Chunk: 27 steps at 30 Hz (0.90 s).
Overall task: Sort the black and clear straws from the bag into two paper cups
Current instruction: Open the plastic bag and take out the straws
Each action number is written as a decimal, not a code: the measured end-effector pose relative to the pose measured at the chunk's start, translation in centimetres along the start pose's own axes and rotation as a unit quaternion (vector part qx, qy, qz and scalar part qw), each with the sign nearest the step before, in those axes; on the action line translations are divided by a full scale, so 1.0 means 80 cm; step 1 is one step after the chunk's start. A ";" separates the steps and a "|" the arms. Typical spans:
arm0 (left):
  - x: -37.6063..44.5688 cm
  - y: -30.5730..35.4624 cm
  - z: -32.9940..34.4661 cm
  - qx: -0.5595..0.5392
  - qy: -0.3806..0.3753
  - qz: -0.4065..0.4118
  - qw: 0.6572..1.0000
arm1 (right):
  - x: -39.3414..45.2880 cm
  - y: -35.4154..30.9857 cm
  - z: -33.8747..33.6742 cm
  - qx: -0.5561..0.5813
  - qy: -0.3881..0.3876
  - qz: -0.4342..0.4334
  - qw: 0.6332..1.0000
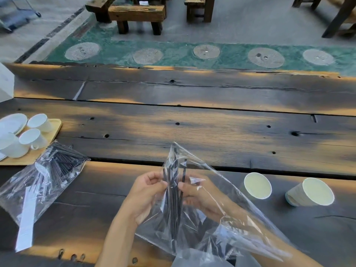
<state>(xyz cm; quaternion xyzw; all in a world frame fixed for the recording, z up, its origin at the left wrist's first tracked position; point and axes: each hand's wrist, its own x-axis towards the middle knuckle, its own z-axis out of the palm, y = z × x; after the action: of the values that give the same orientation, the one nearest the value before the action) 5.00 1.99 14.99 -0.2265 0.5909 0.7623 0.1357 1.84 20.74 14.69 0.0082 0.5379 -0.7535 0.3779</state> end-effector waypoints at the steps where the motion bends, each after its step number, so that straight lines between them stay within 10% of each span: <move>1: 0.000 -0.001 0.001 0.018 0.000 0.007 1.000 | -0.001 0.000 0.001 0.000 0.002 -0.003 1.000; 27: 0.010 -0.016 -0.010 0.116 0.022 -0.003 0.993 | 0.022 0.001 -0.016 0.171 0.133 -0.009 0.976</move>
<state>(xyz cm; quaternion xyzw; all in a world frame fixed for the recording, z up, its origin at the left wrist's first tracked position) 5.04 1.52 13.33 -0.2282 0.6770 0.6833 0.1505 0.11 20.81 13.33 0.1681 0.4464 -0.8301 0.2888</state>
